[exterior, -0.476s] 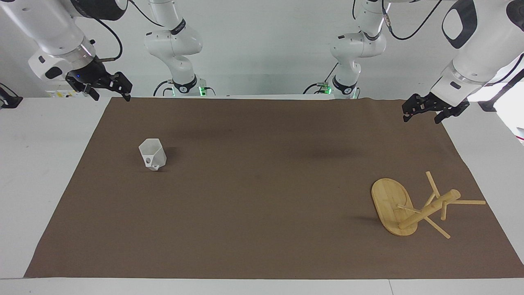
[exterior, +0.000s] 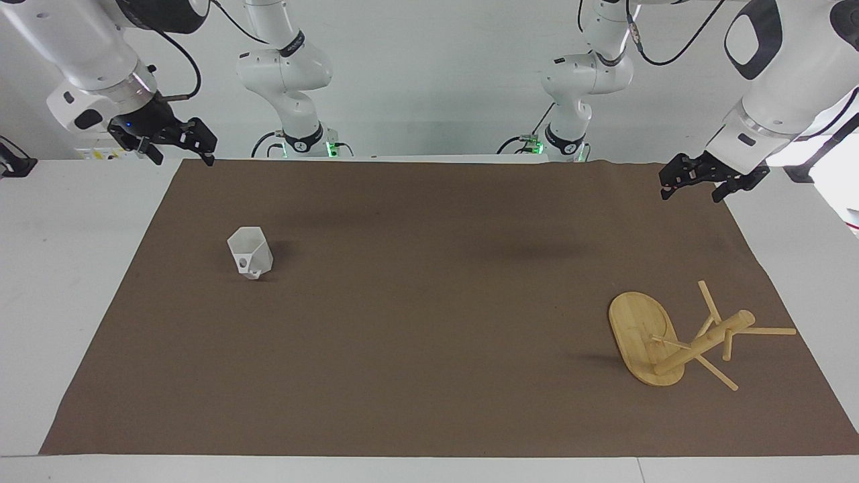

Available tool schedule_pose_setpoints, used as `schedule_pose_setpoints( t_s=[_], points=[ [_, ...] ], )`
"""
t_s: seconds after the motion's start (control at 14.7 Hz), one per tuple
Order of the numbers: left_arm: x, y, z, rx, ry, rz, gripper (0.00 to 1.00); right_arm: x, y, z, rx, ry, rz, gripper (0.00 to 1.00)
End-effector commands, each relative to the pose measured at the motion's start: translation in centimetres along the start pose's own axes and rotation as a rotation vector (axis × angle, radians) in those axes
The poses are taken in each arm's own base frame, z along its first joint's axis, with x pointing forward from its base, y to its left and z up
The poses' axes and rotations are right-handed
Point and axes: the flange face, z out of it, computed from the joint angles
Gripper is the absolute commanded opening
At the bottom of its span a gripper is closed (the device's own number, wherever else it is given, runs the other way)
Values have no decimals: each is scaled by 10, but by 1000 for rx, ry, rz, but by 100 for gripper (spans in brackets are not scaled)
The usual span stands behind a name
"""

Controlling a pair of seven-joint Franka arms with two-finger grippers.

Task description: Hang cup on rack

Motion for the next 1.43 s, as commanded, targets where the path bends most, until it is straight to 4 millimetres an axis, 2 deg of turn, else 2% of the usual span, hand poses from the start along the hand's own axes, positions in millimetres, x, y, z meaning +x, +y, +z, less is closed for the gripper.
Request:
schedule_pose_setpoints(
  t_s=[0.0,0.14,0.34,0.41,0.61,0.75,0.95,1.09,1.16,1.23,1.36],
  points=[
    [-8,-2,0,18,-8,0,100,-7,-2,1,3,0,-170,100],
    [-8,-2,0,18,-8,0,100,-5,16,0,7,26,-357,100],
    [-8,-2,0,18,-8,0,100,-6,59,4,93,89,-592,100],
    [-8,-2,0,18,-8,0,100,-5,73,8,121,109,-664,100],
    [-8,-2,0,18,-8,0,100,17,109,36,219,202,-903,100],
    [-8,-2,0,18,-8,0,100,37,144,73,327,281,-1036,100],
    [-8,-2,0,18,-8,0,100,62,183,117,454,380,-1169,100],
    [-8,-2,0,18,-8,0,100,70,210,165,589,495,-1247,100],
    [-8,-2,0,18,-8,0,100,74,220,194,666,532,-1274,100],
    [-9,-2,0,19,-7,0,100,76,228,214,700,566,-1305,100],
    [-8,-2,0,18,-8,0,100,82,231,254,799,646,-1356,100]
  ],
)
